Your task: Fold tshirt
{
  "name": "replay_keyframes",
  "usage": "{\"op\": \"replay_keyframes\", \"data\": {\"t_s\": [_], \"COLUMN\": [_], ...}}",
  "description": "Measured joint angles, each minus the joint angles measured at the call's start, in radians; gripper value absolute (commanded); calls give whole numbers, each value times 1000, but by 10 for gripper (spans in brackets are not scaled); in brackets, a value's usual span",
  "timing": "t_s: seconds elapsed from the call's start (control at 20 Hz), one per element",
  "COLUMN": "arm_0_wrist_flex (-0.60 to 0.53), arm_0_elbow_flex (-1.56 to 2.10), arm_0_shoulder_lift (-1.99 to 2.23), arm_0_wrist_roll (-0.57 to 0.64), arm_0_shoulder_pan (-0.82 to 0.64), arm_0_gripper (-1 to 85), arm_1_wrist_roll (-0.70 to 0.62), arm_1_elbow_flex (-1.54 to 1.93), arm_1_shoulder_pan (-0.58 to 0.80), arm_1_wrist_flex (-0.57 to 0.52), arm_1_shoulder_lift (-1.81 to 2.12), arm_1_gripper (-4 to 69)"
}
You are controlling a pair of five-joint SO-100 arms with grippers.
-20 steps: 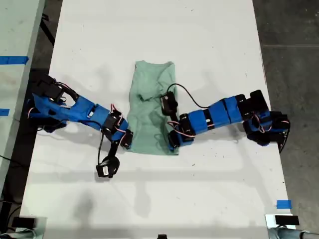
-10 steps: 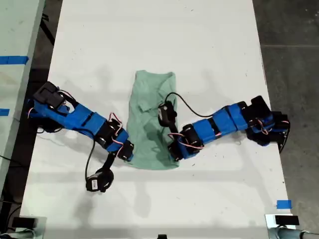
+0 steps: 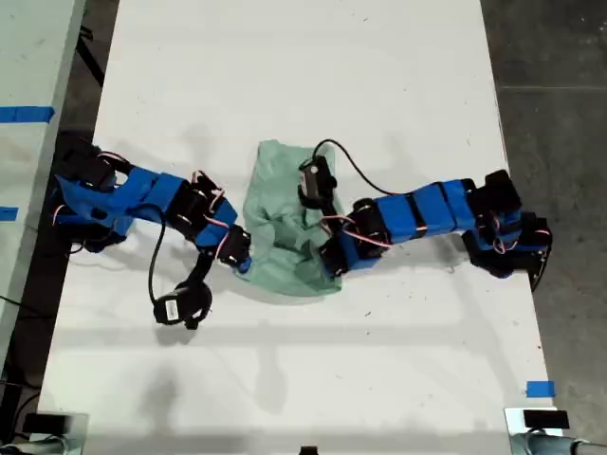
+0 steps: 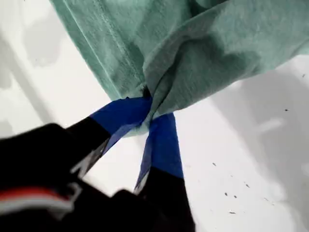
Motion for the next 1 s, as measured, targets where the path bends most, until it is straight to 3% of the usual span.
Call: {"op": "replay_keyframes", "data": {"t_s": [0.4, 0.7, 0.75, 0.85, 0.9, 1.0], "arm_0_wrist_flex": [58, 57, 57, 57, 55, 44], "arm_0_elbow_flex": [12, 38, 38, 38, 38, 38], "arm_0_shoulder_lift": [143, 143, 143, 141, 141, 141], "arm_0_wrist_roll": [218, 354, 368, 383, 385, 397], "arm_0_shoulder_pan": [-313, -486, -502, -523, -537, -591], "arm_0_gripper": [1, 12, 76, 262, 295, 312], "arm_1_wrist_roll": [-202, -276, -279, -285, -288, -316], "arm_1_elbow_flex": [0, 0, 0, 0, 0, 0], "arm_1_shoulder_pan": [255, 393, 405, 433, 451, 509], "arm_1_wrist_flex": [58, 58, 58, 58, 58, 57], "arm_1_shoulder_lift": [92, 92, 92, 92, 92, 92], "arm_1_gripper": [-2, -2, 34, 319, 333, 289]}}
